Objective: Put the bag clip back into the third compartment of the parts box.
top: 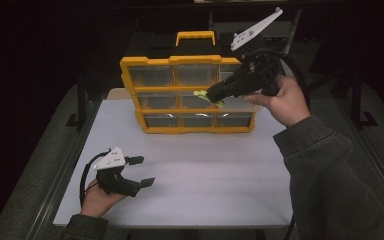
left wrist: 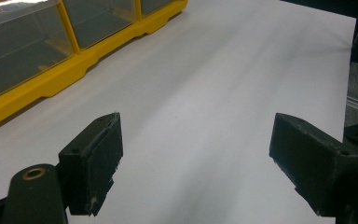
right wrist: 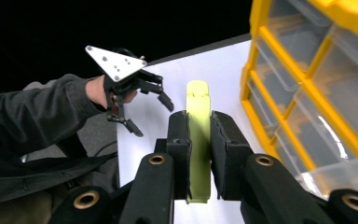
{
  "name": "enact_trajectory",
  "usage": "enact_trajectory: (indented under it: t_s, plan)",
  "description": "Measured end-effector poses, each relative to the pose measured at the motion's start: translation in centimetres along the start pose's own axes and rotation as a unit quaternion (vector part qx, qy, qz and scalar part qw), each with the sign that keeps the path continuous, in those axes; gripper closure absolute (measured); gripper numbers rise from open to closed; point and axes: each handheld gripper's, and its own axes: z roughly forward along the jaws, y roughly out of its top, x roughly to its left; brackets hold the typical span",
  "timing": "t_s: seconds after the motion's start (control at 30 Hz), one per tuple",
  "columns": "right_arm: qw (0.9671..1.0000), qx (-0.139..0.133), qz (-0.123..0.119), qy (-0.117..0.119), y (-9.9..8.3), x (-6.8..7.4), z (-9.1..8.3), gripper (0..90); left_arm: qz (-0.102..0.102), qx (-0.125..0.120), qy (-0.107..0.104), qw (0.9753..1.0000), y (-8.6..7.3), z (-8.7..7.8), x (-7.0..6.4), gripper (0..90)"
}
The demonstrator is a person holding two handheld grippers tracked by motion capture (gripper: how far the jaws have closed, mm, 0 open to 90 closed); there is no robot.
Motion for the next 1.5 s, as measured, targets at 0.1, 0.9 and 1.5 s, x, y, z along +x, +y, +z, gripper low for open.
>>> enact_trajectory:
  t_s: [0.1,0.9,1.5]
  plan:
    - [0.9999,0.0,-0.003,-0.011,0.4,0.0,-0.6,77.1,-0.001,0.0,0.0,1.0,0.0,0.0,0.0,17.2]
    - [0.9969,0.002,0.032,-0.072,1.8,-2.6,-4.6,77.1,-0.004,-0.004,-0.001,1.0,0.0,0.0,0.0,17.2]
    - [0.9924,0.018,0.056,-0.108,0.0,-4.9,-5.4,77.0,-0.005,-0.003,-0.002,1.0,0.0,0.1,0.0,17.2]
